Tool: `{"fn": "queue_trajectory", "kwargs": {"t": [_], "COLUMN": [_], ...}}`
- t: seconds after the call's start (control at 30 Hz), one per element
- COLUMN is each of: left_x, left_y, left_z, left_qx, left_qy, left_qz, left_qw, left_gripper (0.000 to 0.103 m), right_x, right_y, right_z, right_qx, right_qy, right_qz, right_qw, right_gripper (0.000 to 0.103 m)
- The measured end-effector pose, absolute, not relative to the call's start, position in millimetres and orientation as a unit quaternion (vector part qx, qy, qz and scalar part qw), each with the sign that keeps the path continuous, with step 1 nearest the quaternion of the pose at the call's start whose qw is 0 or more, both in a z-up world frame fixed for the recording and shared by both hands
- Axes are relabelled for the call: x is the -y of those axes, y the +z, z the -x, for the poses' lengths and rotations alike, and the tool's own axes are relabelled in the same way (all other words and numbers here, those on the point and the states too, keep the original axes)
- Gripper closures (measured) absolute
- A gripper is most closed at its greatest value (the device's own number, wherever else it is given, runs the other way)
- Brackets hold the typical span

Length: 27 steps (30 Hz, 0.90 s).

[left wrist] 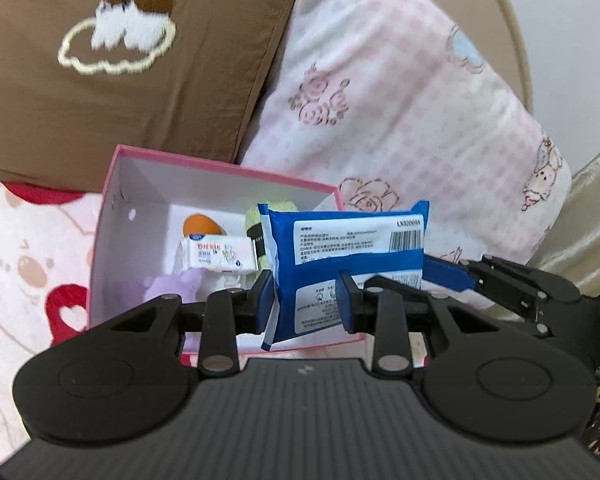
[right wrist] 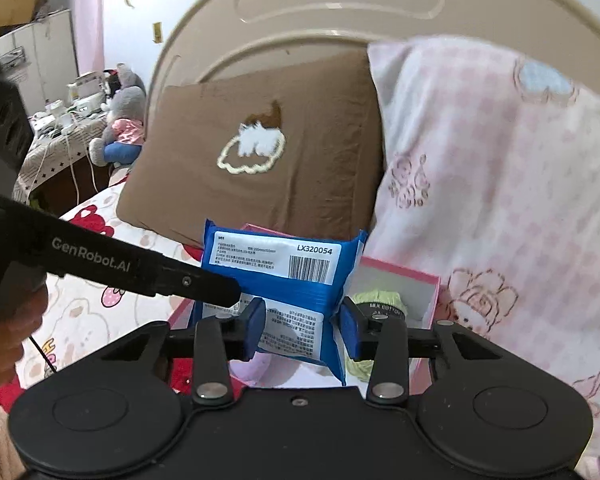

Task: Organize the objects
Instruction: 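Lift the blue snack packet with the left gripper over the pink box, then lower the snack packet into the pink box beside the yarn ball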

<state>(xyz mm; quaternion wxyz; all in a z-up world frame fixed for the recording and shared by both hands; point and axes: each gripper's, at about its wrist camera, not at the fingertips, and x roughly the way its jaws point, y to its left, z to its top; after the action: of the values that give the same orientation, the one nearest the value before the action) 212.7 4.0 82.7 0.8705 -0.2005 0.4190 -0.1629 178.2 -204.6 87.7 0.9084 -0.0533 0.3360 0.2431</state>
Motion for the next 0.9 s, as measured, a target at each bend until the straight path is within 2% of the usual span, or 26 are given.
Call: {"fn": "queue_trajectory", "kwargs": {"t": [0.27, 0.53, 0.77, 0.9], "left_x": [-5, 2, -6, -4], "left_y": [24, -3, -31, -40], "left_z": [-239, -253, -260, -263], "left_qx": [-0.464, -0.438, -0.445, -0.453], "left_qy": [-0.142, -0.145, -0.155, -0.159], "left_qz": [0.202, 0.158, 0.193, 0.197], "left_qw": [0.850, 0.873, 0.860, 0.855], "left_gripper": [0.073, 0.073, 0.074, 0.076], "right_x": [191, 184, 204, 203], "right_y": [46, -5, -32, -37], "right_z": [-205, -225, -253, -252], "right_qx": [-0.379, -0.417, -0.481, -0.487], "right_qy": [0.231, 0.217, 0.207, 0.190], "right_qz": [0.070, 0.083, -0.026, -0.008], "right_qw": [0.893, 0.879, 0.851, 0.852], "right_gripper": [0.058, 0.058, 0.056, 0.056]}}
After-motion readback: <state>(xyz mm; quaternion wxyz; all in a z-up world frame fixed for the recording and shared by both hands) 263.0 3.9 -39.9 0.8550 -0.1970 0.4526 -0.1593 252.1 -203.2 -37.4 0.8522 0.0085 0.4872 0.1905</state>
